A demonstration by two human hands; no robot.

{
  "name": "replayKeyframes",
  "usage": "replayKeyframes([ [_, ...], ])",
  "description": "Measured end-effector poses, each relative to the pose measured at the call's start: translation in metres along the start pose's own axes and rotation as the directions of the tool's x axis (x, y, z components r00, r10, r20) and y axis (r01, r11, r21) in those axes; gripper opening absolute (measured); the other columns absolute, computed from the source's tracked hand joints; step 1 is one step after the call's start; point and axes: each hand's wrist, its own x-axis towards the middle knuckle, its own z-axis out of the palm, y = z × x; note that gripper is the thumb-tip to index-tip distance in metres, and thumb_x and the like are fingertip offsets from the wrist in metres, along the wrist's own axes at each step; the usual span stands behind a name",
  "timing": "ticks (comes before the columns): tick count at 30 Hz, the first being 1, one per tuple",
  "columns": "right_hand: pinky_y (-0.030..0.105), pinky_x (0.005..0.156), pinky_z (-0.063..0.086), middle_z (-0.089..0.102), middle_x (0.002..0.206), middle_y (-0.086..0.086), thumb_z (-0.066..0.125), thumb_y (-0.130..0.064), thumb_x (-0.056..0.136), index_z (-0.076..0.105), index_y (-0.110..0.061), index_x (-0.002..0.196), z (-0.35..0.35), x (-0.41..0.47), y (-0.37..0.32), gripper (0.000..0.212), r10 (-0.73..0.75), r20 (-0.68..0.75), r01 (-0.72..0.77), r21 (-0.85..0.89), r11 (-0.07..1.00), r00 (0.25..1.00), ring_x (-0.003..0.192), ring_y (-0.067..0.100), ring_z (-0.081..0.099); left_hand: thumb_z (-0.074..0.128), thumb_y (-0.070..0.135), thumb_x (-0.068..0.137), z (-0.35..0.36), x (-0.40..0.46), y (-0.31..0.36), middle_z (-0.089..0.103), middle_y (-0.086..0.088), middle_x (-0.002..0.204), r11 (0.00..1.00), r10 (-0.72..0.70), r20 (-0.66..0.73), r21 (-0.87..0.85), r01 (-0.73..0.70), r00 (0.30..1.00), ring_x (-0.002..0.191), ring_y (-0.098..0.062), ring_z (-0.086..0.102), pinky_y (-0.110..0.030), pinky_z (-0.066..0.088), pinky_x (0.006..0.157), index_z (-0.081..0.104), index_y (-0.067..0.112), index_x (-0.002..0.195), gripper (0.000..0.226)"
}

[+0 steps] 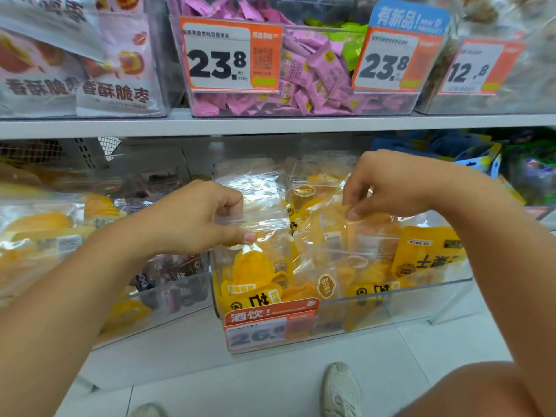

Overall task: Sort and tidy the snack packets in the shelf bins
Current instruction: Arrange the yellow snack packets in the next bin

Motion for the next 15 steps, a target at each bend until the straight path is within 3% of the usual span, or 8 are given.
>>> replayKeyframes([
  [2,0.032,0.075,0.055,0.071,0.085,-0.014,0.084,-0.021,0.078,0.07,-0.038,0.069,0.014,0.006,-0.012,0.024,0.015,0.062,-0.013,-0.046,0.999,0.998,0.081,0.004,0.064,0.08,0.038,0.078,-0.003,0.0,0.0,0.051,0.017,0.051,1.0,0.02,0.016,0.011,-0.021,1.0,0.045,-0.001,0.047,-0.015,0.034,0.049,0.052,0.02,0.061,0.037],
  [6,0.025,0.065,0.051,0.068,0.075,-0.009,0.081,-0.011,0.078,0.07,-0.025,0.067,0.006,0.008,-0.013,0.021,0.105,0.026,-0.098,-0.188,0.977,0.994,0.072,0.007,0.062,0.078,0.041,0.078,-0.005,0.0,0.002,0.054,0.019,0.054,0.999,0.025,0.033,0.037,-0.027,0.999,0.045,0.003,0.05,-0.015,0.035,0.05,0.054,0.018,0.063,0.036],
  [8,0.03,0.065,0.052,0.066,0.071,-0.001,0.081,-0.011,0.075,0.067,-0.018,0.063,-0.007,0.002,0.003,0.019,0.207,-0.051,-0.213,-0.269,0.939,0.977,0.072,0.019,0.063,0.077,0.044,0.078,-0.005,0.0,0.0,0.053,0.019,0.055,0.998,0.023,0.034,0.05,-0.024,0.999,0.045,0.004,0.049,-0.018,0.031,0.049,0.052,0.019,0.064,0.038],
  [10,0.032,0.065,0.052,0.063,0.067,0.0,0.076,-0.009,0.076,0.066,-0.014,0.063,-0.006,-0.001,0.014,0.017,0.242,-0.034,-0.241,-0.293,0.925,0.97,0.072,0.023,0.062,0.075,0.049,0.076,-0.004,0.0,-0.003,0.052,0.017,0.057,0.999,0.027,0.033,0.042,-0.029,0.999,0.048,0.001,0.048,-0.025,0.031,0.053,0.05,0.022,0.063,0.039],
  [13,0.029,0.061,0.045,0.055,0.072,-0.003,0.068,-0.005,0.08,0.058,-0.018,0.077,0.016,0.008,0.01,0.017,0.195,0.024,-0.174,-0.356,0.918,0.98,0.073,0.021,0.056,0.072,0.056,0.073,-0.002,0.001,-0.006,0.051,0.016,0.058,0.999,0.034,0.026,0.034,-0.035,0.999,0.051,-0.002,0.046,-0.03,0.033,0.054,0.048,0.025,0.062,0.04],
  [15,0.029,0.058,0.044,0.055,0.088,-0.003,0.068,0.0,0.078,0.052,-0.028,0.094,0.019,0.011,0.002,0.036,0.161,-0.002,-0.154,-0.295,0.943,0.987,0.081,0.02,0.057,0.072,0.055,0.073,-0.001,0.002,-0.006,0.053,0.018,0.06,0.999,0.029,0.021,0.045,-0.03,0.999,0.053,0.001,0.049,-0.03,0.032,0.054,0.05,0.025,0.063,0.038],
])
